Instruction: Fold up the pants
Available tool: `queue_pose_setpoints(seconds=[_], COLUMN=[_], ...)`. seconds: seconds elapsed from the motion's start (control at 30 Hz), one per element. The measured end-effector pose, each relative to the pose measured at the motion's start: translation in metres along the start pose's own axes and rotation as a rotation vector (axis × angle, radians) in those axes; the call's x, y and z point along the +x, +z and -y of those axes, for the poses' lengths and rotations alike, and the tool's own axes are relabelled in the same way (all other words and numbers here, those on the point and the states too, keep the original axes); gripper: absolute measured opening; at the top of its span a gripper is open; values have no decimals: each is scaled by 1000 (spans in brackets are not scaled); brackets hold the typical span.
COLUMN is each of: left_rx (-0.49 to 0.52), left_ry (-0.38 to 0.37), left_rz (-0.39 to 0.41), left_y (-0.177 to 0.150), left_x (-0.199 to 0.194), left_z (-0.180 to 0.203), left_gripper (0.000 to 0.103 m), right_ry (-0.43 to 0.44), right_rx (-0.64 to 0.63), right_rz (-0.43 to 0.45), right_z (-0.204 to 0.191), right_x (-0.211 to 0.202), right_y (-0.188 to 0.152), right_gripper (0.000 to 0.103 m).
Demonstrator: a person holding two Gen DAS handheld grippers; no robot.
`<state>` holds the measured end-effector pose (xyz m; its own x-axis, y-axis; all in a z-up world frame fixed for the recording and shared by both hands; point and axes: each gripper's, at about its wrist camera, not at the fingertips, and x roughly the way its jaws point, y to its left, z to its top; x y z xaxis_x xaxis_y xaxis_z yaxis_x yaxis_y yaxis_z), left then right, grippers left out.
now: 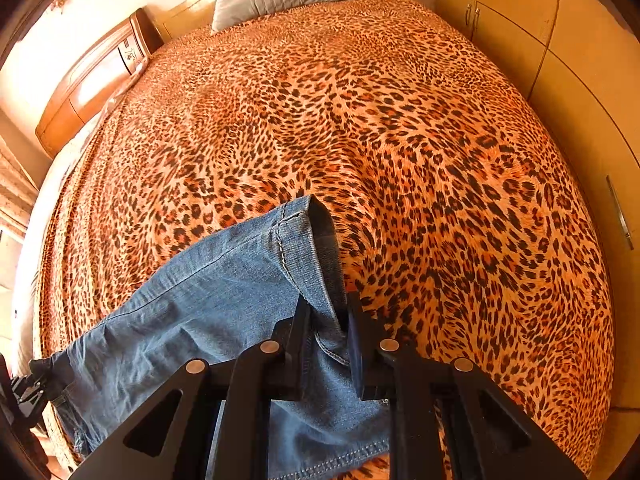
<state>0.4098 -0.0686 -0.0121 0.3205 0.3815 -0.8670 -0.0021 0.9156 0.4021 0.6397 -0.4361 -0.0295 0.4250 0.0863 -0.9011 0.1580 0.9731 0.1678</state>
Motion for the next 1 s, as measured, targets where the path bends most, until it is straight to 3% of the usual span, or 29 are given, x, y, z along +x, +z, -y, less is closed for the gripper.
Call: queue_pose_setpoints(seconds=[0.03, 0.27, 0.43, 0.57, 0.67, 0.8, 0.87, 0.97, 1.0], left_rx=[-7, -63, -132, -167, -184, -160, -177, -247, -274], left_ry=[1, 13, -11, -44, -91, -148, -172, -218, -238], left_rz=[20, 158, 202, 192, 124, -117, -223, -226, -216], left_y=[-16, -71, -121, -166, -203, -251, -268, -285, -289], left_x=[-9, -48, -65, -68, -54, 3, 24, 15, 9], left_z=[-28, -69, -84, -88, -83, -62, -61, -82, -91], left_gripper=[22, 22, 22, 22, 20, 15, 10, 10, 10], right_ry=[11, 58, 87, 85, 63, 7, -64, -89, -94], right_rx=[0, 11, 78, 133, 182, 251, 238, 231, 235], right_rz=[12, 89, 115, 108, 78, -79, -149, -168, -163], right_z=[-2, 4, 30, 59, 83, 110, 114, 116, 118], right_x=[-9, -81, -127, -152, -159, -132, -121, -132, -141], right_y=[-2, -51, -110, -173, -226, -294, -316, -333, -336], right_gripper=[16, 16, 16, 16, 16, 20, 20, 21, 27])
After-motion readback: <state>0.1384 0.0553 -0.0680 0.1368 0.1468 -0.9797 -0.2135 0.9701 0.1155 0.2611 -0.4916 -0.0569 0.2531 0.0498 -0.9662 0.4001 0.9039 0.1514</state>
